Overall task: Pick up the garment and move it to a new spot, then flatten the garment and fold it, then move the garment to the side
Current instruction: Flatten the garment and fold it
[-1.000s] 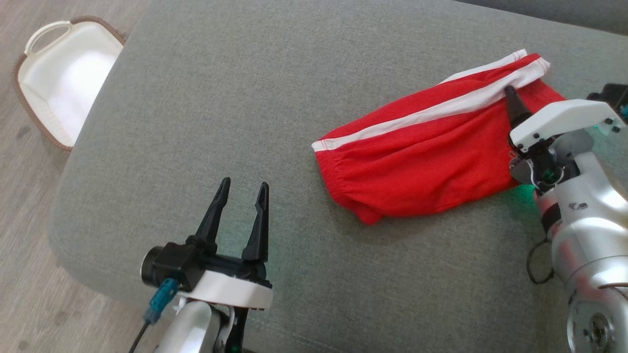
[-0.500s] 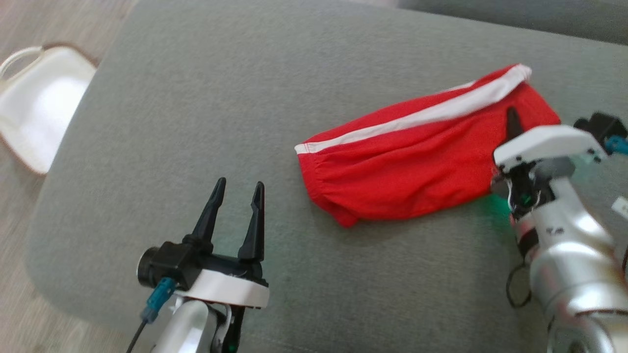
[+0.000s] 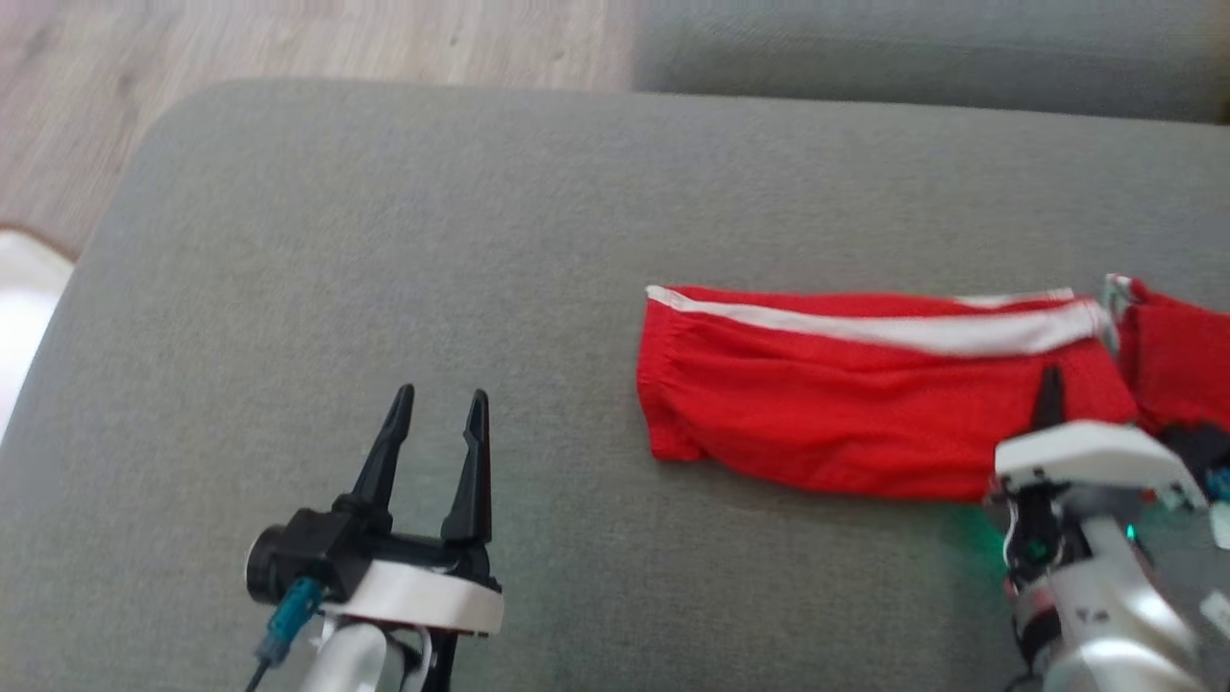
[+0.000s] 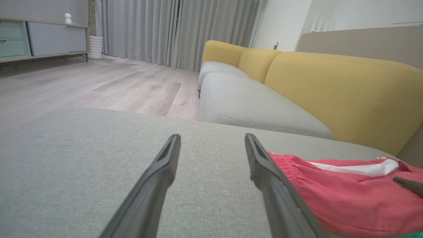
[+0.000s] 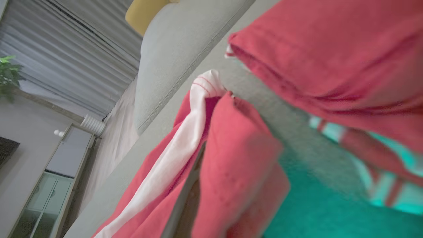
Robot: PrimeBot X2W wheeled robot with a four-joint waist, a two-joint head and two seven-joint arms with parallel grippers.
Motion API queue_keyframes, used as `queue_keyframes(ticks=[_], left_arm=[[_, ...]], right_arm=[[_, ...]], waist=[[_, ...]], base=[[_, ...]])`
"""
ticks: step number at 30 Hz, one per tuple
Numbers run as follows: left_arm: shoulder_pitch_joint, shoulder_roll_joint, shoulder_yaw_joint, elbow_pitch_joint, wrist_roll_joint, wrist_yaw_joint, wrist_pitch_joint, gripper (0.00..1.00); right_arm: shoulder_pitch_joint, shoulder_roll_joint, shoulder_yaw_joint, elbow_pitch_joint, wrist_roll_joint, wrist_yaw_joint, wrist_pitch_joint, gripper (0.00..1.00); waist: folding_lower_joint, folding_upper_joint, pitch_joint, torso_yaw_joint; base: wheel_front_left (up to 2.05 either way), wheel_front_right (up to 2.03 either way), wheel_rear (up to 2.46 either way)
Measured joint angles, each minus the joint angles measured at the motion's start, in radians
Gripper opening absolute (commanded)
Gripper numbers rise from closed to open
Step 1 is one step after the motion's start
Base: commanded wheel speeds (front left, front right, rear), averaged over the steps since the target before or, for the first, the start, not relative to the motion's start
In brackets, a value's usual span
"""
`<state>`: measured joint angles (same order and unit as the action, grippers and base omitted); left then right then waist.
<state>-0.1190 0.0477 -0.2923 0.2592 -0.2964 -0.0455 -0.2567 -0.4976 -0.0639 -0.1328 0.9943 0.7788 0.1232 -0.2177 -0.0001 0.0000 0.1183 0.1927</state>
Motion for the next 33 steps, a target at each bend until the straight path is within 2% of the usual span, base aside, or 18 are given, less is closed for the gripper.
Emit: queue_keyframes(ticks=[7,11,18,31,33], left_arm=[[0.036,0.001,0.005,-0.001,0.017,-0.016,0.0,1.0],[0.036,0.001,0.005,0.004,0.022,-0.018,0.0,1.0],[0.036,0.001,0.006,0.015,0.025,-0.026,0.0,1.0],[0.044,0.001,0.002,0.022,0.034,-0.026,0.0,1.0],[0.045,0.001,0.001,0.024,0.034,-0.026,0.0,1.0]], right_arm=[[0.083,0.002,0.063,-0.045,0.088,0.0,-0.012,0.0],[0.082,0.003,0.113,-0.068,0.118,0.0,-0.022,0.0],[0.082,0.003,0.219,-0.135,0.184,0.0,-0.03,0.0],[0.074,0.003,0.526,-0.223,0.319,0.0,-0.033,0.0],[0.071,0.003,0.543,-0.224,0.326,0.0,-0.033,0.0]], waist=[[-0.0001,0.0,-0.036,-0.043],[0.0,0.0,-0.034,-0.043],[0.0001,0.0,-0.048,-0.027],[0.0,0.0,-0.088,0.039],[0.0,0.0,-0.089,0.047]], base=[[0.0,0.0,0.0],[0.0,0.0,0.0],[0.0,0.0,0.0],[0.0,0.0,0.0],[0.0,0.0,0.0]])
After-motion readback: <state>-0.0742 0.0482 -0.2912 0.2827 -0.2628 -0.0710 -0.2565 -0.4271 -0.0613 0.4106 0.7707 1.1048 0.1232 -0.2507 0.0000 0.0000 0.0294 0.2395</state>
